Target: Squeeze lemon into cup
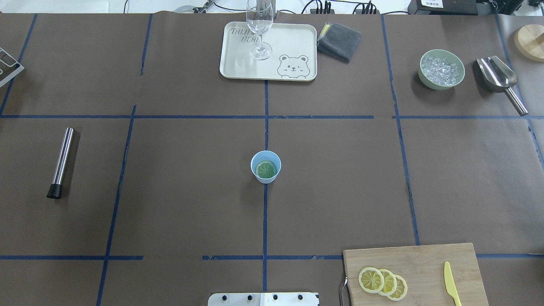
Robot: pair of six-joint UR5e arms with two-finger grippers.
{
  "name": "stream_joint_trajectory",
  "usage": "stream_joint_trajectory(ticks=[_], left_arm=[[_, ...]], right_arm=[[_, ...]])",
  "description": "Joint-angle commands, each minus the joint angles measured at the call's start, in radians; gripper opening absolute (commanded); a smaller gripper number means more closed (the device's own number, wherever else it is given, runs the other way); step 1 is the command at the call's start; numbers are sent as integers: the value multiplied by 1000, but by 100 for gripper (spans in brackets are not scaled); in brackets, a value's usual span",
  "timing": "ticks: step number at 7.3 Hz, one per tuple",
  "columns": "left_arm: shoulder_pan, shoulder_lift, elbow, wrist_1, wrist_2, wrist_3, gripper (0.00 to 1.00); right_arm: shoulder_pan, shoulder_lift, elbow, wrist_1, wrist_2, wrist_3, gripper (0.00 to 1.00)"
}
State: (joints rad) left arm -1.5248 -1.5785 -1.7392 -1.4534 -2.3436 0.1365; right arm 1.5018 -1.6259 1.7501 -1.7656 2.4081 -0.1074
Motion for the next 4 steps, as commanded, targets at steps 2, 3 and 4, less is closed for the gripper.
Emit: stream_joint_trajectory(ticks=[2,3,4], left_arm=[[0,32,13,-44,-5,0,100],[0,32,15,-47,-5,0,100],[0,32,15,-47,-3,0,100]], right_arm=[[0,0,-1,0,0,0,100],[0,-2,-3,0,0,0,100],[-2,-2,-3,0,-1,0,100]])
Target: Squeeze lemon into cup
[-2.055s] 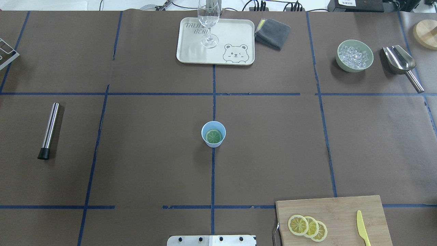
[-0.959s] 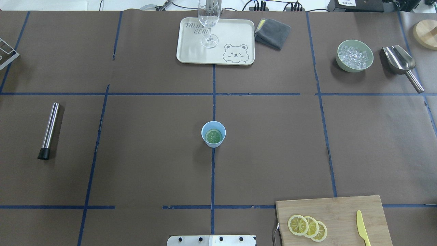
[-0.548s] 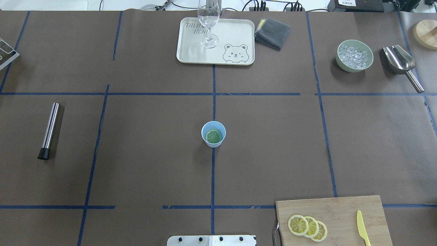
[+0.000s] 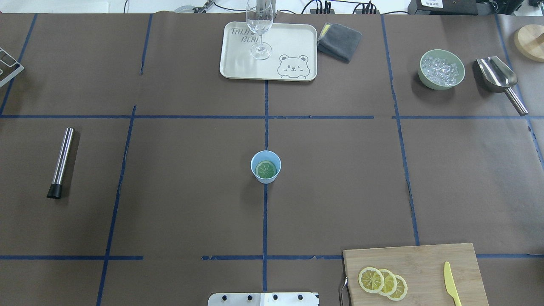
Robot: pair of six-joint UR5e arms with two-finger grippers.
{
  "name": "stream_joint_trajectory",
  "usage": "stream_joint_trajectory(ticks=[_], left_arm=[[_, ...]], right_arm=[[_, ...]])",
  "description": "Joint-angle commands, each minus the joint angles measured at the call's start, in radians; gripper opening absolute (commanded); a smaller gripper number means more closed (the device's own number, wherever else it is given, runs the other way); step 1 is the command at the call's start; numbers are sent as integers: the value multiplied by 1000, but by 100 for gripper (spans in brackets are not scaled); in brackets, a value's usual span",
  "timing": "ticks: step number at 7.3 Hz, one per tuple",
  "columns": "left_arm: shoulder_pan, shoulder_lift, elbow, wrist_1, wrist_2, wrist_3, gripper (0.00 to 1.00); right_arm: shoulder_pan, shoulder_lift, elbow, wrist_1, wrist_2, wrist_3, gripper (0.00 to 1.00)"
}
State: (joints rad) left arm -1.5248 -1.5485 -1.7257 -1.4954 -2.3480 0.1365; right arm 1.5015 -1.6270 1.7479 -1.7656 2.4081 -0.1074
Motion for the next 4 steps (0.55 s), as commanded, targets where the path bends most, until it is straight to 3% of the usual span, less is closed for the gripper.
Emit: stream_joint_trajectory(ticks=[1,4], left_arm=[[0,1,0,-5,-1,0,100],[0,-11,5,4,-1,-3,100]], right_arm=[[-1,-2,-1,0,0,0,100],[-1,-1,-1,0,0,-2,100]])
